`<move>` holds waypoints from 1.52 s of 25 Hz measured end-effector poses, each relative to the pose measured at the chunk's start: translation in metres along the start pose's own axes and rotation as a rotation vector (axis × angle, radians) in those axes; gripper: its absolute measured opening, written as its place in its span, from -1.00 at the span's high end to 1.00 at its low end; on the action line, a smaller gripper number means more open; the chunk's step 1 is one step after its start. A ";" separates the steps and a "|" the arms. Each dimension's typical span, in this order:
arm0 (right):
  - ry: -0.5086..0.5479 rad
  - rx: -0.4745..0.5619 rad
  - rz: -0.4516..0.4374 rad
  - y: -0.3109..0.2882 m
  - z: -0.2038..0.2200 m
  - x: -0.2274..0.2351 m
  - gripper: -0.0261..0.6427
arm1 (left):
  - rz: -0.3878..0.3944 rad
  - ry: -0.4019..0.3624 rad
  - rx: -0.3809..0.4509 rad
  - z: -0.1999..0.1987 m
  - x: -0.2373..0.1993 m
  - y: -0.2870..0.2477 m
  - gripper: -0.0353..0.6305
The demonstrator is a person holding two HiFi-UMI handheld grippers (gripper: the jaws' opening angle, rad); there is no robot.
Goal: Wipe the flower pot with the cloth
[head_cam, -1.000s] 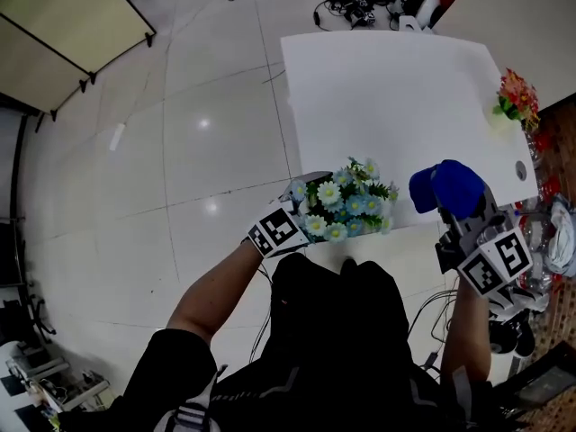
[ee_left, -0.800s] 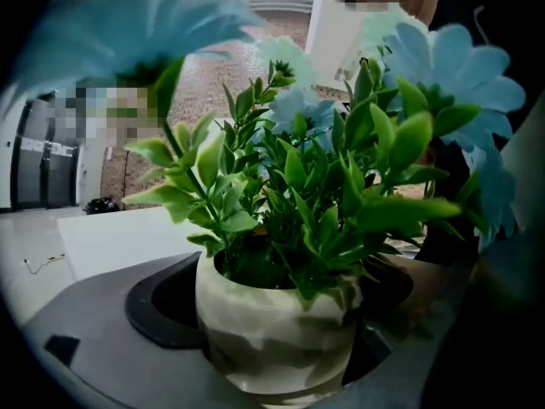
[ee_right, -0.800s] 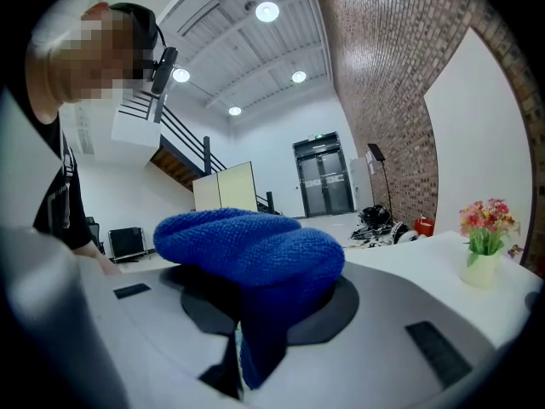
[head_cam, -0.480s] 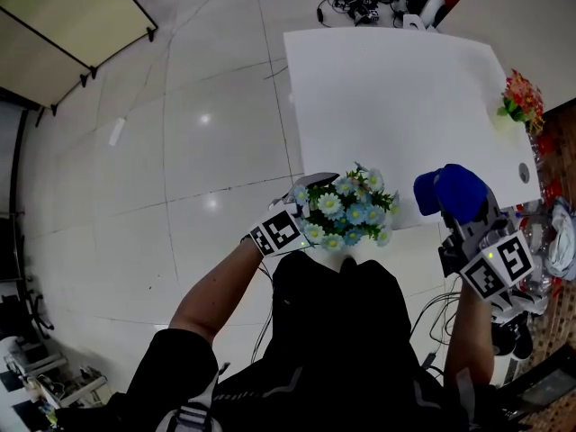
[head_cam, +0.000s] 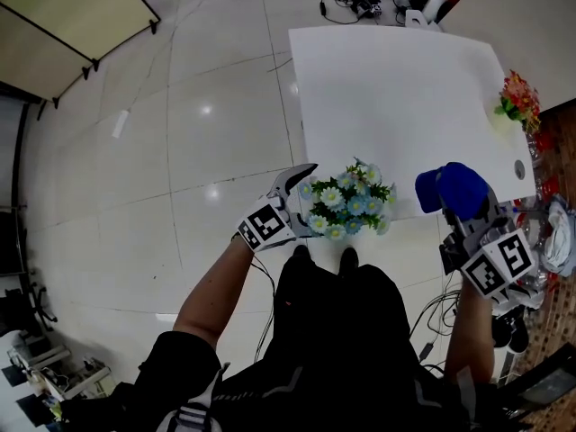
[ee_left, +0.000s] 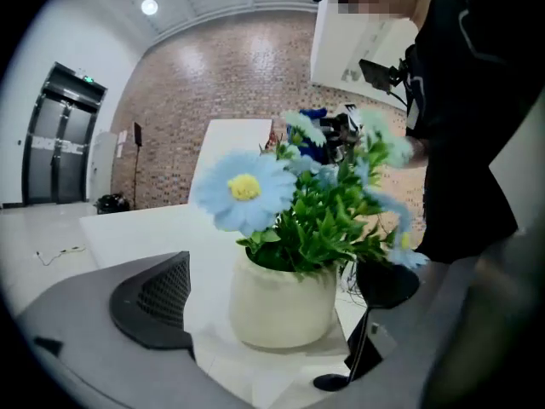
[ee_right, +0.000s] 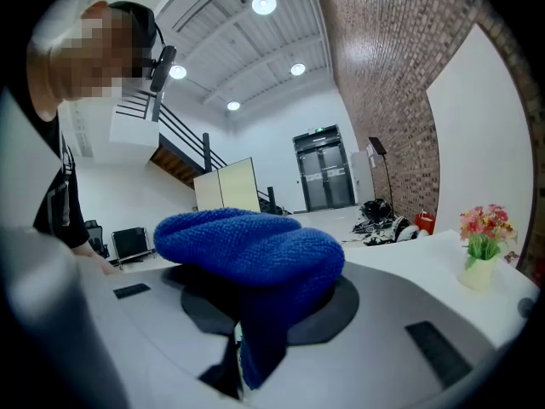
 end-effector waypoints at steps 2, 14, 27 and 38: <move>-0.012 0.006 0.007 0.008 -0.011 -0.004 0.66 | -0.049 0.048 0.043 -0.011 0.009 0.027 -0.90; -0.054 0.131 0.050 0.044 -0.071 -0.040 0.66 | -0.296 0.025 0.340 -0.182 0.064 0.140 -0.29; 0.005 0.147 -0.100 0.183 -0.066 -0.038 0.66 | -0.587 0.137 0.462 -0.215 0.208 0.074 0.88; 0.008 0.147 -0.247 0.271 -0.066 -0.098 0.66 | -0.672 0.188 0.376 -0.258 0.333 0.082 0.88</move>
Point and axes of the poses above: the fingertips, and each gripper's own axes: y backward along the fingers, x to its right, z out of its underside, the point moved 8 cm from there along y, backward along the fingers, and after that the axes turned 5 degrees about z, right-handed, at the moved point
